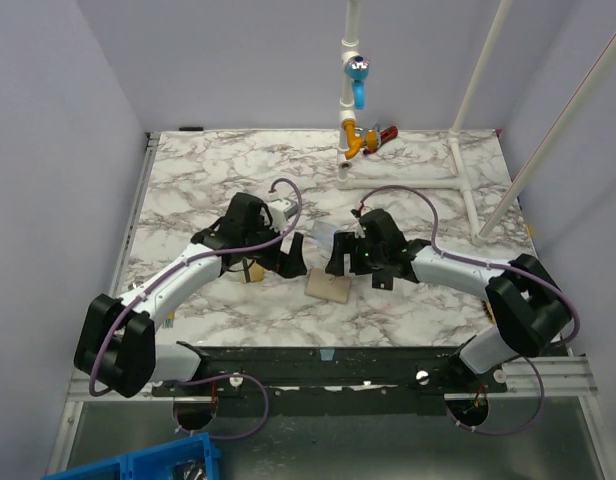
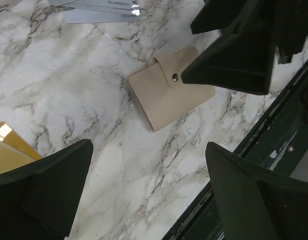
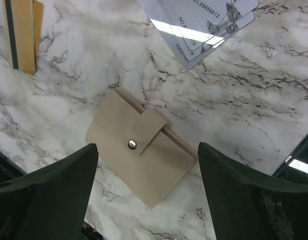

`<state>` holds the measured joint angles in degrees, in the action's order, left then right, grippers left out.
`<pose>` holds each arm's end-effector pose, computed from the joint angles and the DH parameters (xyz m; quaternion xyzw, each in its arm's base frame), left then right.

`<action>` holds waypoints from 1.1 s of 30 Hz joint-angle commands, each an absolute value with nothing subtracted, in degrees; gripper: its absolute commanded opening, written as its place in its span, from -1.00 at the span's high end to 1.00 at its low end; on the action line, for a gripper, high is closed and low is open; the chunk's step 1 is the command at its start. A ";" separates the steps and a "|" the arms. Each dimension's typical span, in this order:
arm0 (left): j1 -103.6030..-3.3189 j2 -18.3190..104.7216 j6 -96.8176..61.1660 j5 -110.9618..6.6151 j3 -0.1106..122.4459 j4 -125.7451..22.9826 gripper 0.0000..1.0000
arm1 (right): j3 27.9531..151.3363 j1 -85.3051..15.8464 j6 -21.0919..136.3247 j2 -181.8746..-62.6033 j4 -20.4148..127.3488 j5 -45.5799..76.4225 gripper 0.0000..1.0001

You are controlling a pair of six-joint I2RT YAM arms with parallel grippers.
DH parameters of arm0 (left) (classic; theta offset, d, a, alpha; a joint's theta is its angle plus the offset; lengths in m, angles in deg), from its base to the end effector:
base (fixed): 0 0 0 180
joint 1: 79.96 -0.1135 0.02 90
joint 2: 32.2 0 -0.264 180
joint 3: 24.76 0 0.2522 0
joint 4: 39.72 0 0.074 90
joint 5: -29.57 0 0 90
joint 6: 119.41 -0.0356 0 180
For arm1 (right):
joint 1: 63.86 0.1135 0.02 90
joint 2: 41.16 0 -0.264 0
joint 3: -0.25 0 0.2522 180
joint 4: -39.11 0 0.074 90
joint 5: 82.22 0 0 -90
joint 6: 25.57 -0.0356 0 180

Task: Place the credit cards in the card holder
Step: Pick up the card holder from the center of the board.

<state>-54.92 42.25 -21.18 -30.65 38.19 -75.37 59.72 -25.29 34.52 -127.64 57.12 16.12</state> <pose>0.2351 -0.1293 0.2407 0.2244 0.8763 -0.3303 0.2698 0.2358 0.1946 0.1852 -0.0973 0.9168 0.2702 0.2776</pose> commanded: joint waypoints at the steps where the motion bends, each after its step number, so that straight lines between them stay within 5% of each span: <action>1: -46.96 42.94 -24.66 -37.46 37.21 -71.20 -0.97 | 59.12 -25.03 34.32 -132.42 53.69 19.72 -0.64; 7: -39.48 43.54 -26.80 -49.47 36.54 -69.67 -0.97 | 58.06 -24.98 33.50 -134.42 53.37 20.24 -0.45; 14: -39.26 45.10 -21.74 -47.44 35.26 -67.26 -0.97 | 51.02 -24.99 29.42 -132.04 49.77 21.72 -0.02; 23: -41.59 48.63 -16.54 -37.13 34.39 -65.14 -0.96 | 45.76 -25.05 24.72 -127.46 51.53 16.31 0.98; 33: -45.13 53.33 -12.03 -29.59 34.88 -66.03 -0.92 | 41.49 -24.94 19.93 -119.17 55.80 9.19 0.99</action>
